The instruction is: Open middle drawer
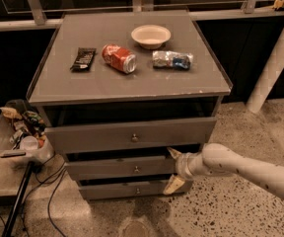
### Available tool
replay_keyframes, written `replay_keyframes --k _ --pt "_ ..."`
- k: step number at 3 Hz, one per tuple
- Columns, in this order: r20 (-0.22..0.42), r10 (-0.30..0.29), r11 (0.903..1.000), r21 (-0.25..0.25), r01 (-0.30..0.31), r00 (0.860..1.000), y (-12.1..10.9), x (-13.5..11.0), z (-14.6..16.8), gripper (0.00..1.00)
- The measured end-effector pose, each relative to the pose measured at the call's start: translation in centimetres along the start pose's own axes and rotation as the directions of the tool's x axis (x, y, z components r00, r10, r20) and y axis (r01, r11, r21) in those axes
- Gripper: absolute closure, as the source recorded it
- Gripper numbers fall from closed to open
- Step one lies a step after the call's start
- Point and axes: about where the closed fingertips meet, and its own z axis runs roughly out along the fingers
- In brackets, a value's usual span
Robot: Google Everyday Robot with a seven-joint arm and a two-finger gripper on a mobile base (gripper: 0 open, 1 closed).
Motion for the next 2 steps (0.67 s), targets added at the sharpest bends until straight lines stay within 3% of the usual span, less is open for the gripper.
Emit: replay_keyframes --k 1,2 --pt "-0.001 0.000 0.9998 0.020 0.000 1.000 -1.4 0.1 0.5 0.00" --pt "-0.023 0.059 0.9978 0.031 -0.058 0.998 -3.0 2.9 1.8 0.00"
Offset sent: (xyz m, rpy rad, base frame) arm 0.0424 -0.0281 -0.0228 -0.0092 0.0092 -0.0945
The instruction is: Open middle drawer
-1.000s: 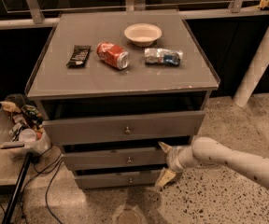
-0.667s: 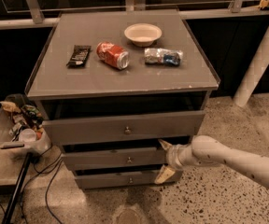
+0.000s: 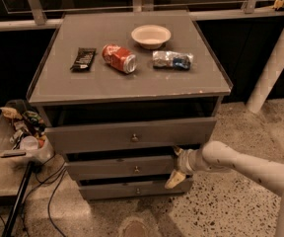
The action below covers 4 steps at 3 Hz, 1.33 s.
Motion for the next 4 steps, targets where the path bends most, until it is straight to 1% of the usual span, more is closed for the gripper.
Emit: replay_keyframes --k 1,2,4 --pt "0.000 0.000 1.0000 0.000 0.000 1.000 -0.02 0.02 0.01 0.00" --pt "0.000 0.000 1.0000 0.000 0.000 1.000 -0.02 0.02 0.01 0.19" --pt "0.000 0.000 1.0000 0.000 0.000 1.000 -0.01 0.02 0.01 0.65"
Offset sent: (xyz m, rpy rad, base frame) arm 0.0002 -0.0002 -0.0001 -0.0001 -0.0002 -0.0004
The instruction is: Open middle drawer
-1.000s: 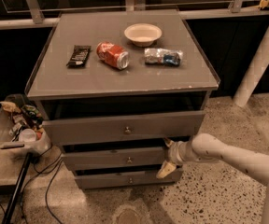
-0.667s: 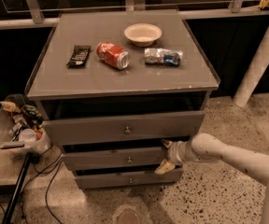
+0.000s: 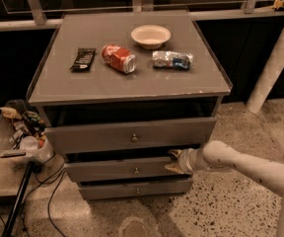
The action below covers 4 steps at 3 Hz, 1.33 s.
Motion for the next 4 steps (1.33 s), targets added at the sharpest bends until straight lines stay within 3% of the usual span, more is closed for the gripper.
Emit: replay_keyframes --k 1,2,3,4 --pt "0.000 0.000 1.0000 0.000 0.000 1.000 0.00 -0.01 0.00 0.89" --pt "0.000 0.000 1.0000 0.000 0.000 1.000 -0.07 -0.20 -0.24 1.00" --pt "-0.006 0.012 0.9992 -0.037 -0.012 1.000 0.73 0.78 -0.48 1.00" --pt "-0.006 0.012 0.9992 -0.038 -0.012 1.000 0.66 0.55 -0.78 1.00"
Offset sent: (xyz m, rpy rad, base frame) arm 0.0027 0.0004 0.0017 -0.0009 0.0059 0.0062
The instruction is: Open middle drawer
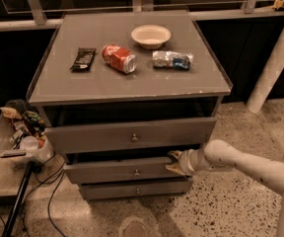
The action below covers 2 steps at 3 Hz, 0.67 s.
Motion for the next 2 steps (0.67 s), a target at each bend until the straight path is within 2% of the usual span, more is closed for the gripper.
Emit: replay_keyframes --k 1,2 --pt "0.017 0.002 0.9996 -0.028 -0.002 1.000 1.34 -0.14 0.15 1.00" --pt "0.017 0.002 0.9996 -0.028 -0.002 1.000 1.21 -0.56 -0.35 1.00"
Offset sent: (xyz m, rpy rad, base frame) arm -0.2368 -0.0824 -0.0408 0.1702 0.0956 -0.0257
